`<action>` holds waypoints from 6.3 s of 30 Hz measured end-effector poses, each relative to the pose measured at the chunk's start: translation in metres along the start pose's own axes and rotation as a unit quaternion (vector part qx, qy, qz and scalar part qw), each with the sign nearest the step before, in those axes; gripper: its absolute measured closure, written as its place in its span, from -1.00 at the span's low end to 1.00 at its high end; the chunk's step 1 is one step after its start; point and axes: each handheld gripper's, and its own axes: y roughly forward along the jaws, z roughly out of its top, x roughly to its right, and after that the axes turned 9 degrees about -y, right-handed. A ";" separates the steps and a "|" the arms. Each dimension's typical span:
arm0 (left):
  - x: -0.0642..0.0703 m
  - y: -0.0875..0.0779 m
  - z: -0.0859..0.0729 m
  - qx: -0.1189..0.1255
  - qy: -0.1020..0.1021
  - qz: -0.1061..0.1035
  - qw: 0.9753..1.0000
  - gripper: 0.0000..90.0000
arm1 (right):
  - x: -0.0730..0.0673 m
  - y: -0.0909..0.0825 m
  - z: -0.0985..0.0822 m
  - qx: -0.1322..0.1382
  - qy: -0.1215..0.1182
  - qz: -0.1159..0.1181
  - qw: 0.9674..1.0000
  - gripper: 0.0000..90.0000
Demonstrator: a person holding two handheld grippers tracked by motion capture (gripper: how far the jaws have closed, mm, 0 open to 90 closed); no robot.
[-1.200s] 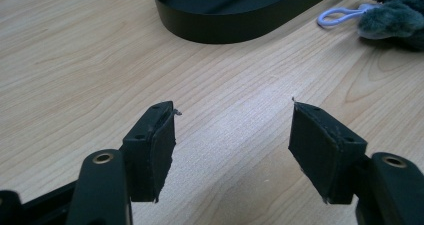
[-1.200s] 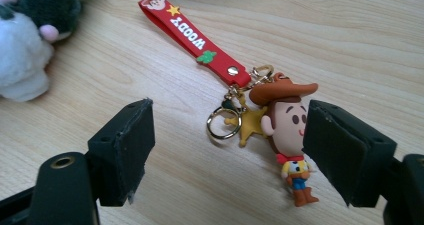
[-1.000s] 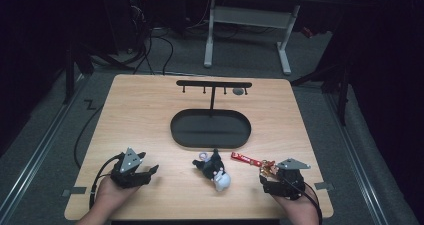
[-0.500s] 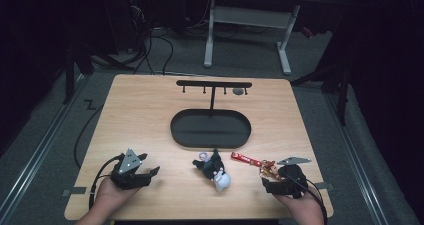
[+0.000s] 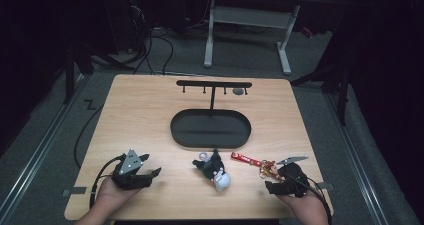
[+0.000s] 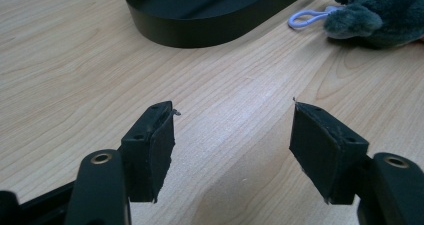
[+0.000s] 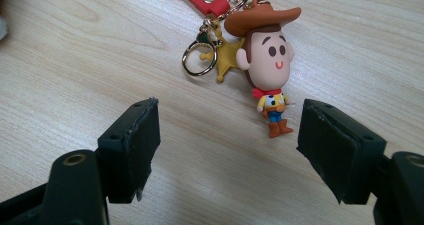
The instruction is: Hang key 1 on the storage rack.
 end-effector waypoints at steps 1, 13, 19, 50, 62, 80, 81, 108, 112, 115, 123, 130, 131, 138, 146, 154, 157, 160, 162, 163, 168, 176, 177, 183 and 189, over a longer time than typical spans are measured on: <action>0.000 0.000 0.000 0.001 -0.002 0.000 1.000 -0.23 | 0.000 0.000 0.001 0.000 -0.001 0.000 1.000 -0.44; -0.002 -0.003 -0.002 -0.002 -0.002 0.002 1.000 -0.23 | -0.005 0.005 0.018 -0.026 -0.019 0.008 0.999 -0.38; -0.001 -0.004 -0.002 -0.001 0.001 0.001 1.000 -0.23 | -0.005 0.006 0.023 -0.037 -0.017 0.008 0.999 -0.36; 0.001 0.000 -0.005 -0.020 0.006 0.000 1.000 -0.23 | 0.010 0.012 0.023 -0.038 -0.014 0.011 0.999 -0.49; 0.002 -0.001 -0.007 -0.025 0.007 -0.001 1.000 -0.22 | 0.011 0.012 0.023 -0.030 -0.012 0.012 0.999 -0.48; 0.002 -0.001 -0.007 -0.025 0.006 -0.002 1.000 -0.23 | 0.011 0.012 0.031 -0.043 -0.032 0.012 0.998 -0.27; 0.002 -0.002 -0.007 -0.023 0.006 -0.002 1.000 -0.23 | 0.012 0.012 0.032 -0.048 -0.036 0.013 0.998 -0.25; 0.003 -0.001 -0.008 -0.030 0.013 -0.004 0.999 -0.23 | 0.022 0.032 0.041 -0.096 -0.052 -0.004 0.994 0.36; 0.003 -0.002 -0.008 -0.030 0.013 -0.005 0.999 -0.23 | 0.023 0.033 0.043 -0.100 -0.050 0.003 0.994 0.44; 0.004 -0.007 -0.010 -0.028 0.014 -0.001 1.000 -0.23 | 0.023 0.032 0.042 -0.096 -0.057 0.004 0.994 0.48; 0.005 -0.008 -0.009 -0.024 0.014 -0.002 1.000 -0.22 | 0.020 0.014 0.046 -0.090 -0.058 0.022 0.994 0.49; 0.009 -0.007 -0.008 -0.026 0.022 -0.004 0.999 -0.23 | 0.016 -0.006 0.049 -0.084 -0.057 0.030 0.994 0.49; 0.009 -0.007 -0.008 -0.025 0.023 -0.004 0.999 -0.23 | 0.016 -0.009 0.049 -0.086 -0.055 0.033 0.994 0.49; 0.008 -0.006 -0.007 -0.026 0.025 -0.004 0.999 -0.22 | 0.016 -0.027 0.056 -0.082 -0.060 0.035 0.994 0.49; 0.008 -0.004 -0.006 -0.023 0.026 -0.008 0.999 -0.22 | 0.022 -0.051 0.063 -0.066 -0.047 0.031 0.996 0.49; 0.010 -0.004 -0.005 -0.022 0.029 -0.009 0.999 -0.23 | 0.024 -0.071 0.072 -0.059 -0.043 0.034 0.997 0.49; 0.010 -0.004 -0.005 -0.024 0.030 -0.010 0.999 -0.23 | 0.023 -0.078 0.076 -0.053 -0.043 0.034 0.997 0.49; 0.010 -0.004 -0.005 -0.023 0.031 -0.009 0.999 -0.23 | 0.023 -0.085 0.079 -0.048 -0.041 0.032 0.997 0.49; 0.010 -0.004 -0.005 -0.020 0.031 -0.008 0.999 -0.23 | 0.024 -0.089 0.082 -0.044 -0.043 0.029 0.998 0.49; 0.010 -0.004 -0.005 -0.019 0.030 -0.008 0.999 -0.23 | 0.023 -0.091 0.083 -0.042 -0.044 0.028 0.998 0.49; 0.010 -0.005 -0.005 -0.018 0.032 -0.008 0.999 -0.23 | 0.022 -0.100 0.090 -0.037 -0.048 0.024 0.998 0.49; 0.010 -0.006 -0.005 -0.010 0.038 -0.007 0.999 -0.23 | 0.020 -0.112 0.101 -0.026 -0.056 0.015 0.998 0.49; 0.010 -0.007 -0.004 -0.009 0.039 -0.007 0.999 -0.23 | 0.019 -0.112 0.103 -0.025 -0.056 0.014 0.998 0.49; 0.010 -0.008 -0.004 -0.004 0.038 -0.012 0.999 -0.23 | 0.018 -0.111 0.111 -0.020 -0.058 0.013 0.998 0.49; 0.009 -0.013 -0.002 0.006 0.037 -0.022 0.999 -0.31 | 0.019 -0.107 0.120 -0.019 -0.055 0.017 0.998 0.49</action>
